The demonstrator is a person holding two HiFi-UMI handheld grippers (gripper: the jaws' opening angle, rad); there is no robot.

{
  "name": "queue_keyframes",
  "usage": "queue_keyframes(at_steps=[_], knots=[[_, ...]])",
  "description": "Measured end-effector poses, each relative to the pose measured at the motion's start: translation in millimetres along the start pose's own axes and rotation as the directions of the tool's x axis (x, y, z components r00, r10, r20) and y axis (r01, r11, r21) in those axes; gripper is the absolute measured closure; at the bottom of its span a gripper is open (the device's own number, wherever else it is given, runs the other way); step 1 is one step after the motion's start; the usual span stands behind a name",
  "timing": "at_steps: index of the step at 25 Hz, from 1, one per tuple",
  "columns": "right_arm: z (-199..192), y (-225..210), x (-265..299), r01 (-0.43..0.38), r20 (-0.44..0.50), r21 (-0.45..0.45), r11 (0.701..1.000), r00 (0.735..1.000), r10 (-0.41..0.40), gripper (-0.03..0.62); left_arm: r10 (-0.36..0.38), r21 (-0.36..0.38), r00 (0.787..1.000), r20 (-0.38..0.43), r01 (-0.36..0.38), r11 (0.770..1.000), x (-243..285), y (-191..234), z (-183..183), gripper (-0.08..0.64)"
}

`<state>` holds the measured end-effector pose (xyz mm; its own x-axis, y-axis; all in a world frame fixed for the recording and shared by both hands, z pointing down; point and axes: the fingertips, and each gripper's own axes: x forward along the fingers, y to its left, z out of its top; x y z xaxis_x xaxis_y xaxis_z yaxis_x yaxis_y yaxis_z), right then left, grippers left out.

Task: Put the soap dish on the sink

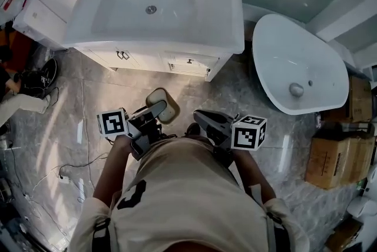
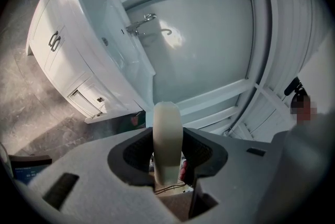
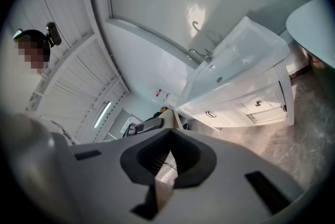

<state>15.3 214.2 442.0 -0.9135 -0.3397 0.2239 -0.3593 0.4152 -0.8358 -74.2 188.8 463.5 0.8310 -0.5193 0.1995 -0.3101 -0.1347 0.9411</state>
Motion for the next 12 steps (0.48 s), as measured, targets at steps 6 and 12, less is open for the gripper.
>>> queue_keyframes(at_steps=[6,12], knots=[[6.9,-16.0,-20.9,0.008,0.002,0.026,1.000,1.000,-0.008,0.581,-0.013,-0.009,0.999,-0.041,0.013,1.000,33.9,-14.8,-15.4,0.399],[7.0,-33.2,-30.8,0.041,-0.007,0.070,0.997,0.999,-0.040,0.581,-0.015,-0.009,0.999,-0.029,0.015,1.000,43.5,-16.0,-17.4,0.399]])
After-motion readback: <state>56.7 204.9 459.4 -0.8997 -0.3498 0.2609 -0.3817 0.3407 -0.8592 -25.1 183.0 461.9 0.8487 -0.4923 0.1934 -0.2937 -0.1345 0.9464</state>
